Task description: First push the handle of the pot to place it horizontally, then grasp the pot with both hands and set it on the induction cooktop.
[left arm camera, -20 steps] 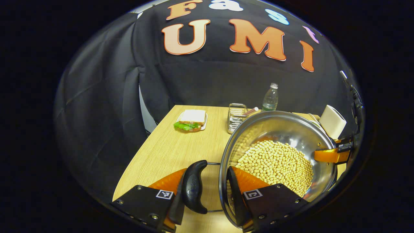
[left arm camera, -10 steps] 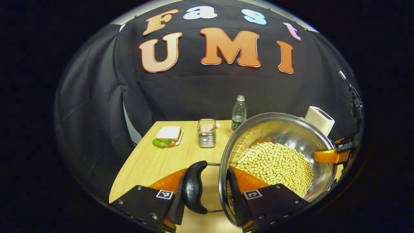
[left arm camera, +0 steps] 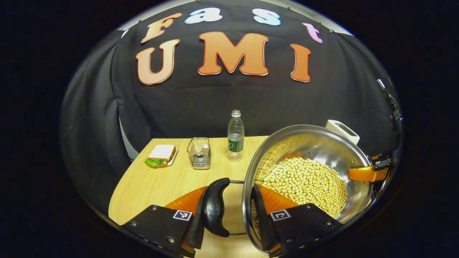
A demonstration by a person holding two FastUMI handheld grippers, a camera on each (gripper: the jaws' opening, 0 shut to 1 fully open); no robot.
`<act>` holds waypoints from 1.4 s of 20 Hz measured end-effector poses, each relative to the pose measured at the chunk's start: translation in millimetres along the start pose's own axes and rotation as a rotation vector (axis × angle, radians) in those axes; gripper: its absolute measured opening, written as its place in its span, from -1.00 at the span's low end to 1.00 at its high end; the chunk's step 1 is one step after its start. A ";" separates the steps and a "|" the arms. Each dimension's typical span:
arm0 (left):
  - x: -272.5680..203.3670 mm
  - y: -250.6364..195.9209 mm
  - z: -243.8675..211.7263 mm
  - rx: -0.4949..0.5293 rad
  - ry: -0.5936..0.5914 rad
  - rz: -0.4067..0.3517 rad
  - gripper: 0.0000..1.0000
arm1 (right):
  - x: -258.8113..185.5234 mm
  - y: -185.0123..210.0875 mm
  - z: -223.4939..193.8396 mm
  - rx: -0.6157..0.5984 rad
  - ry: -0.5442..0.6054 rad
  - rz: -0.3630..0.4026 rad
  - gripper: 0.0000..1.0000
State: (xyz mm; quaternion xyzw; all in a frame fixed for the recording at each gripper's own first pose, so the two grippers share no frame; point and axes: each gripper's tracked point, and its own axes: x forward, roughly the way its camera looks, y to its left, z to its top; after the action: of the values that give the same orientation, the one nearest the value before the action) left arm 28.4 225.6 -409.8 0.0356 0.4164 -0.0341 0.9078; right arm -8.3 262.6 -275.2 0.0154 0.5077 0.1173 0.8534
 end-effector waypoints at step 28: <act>7.9 5.1 2.5 -0.010 0.150 -0.059 0.26 | 27.6 10.7 32.6 0.050 0.129 -0.041 0.17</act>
State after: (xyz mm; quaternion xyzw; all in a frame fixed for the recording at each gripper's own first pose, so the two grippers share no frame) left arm 35.9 230.1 -413.9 0.0212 0.4843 -0.0558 0.8729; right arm 30.7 281.9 -281.7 0.0187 0.5646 0.0879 0.8205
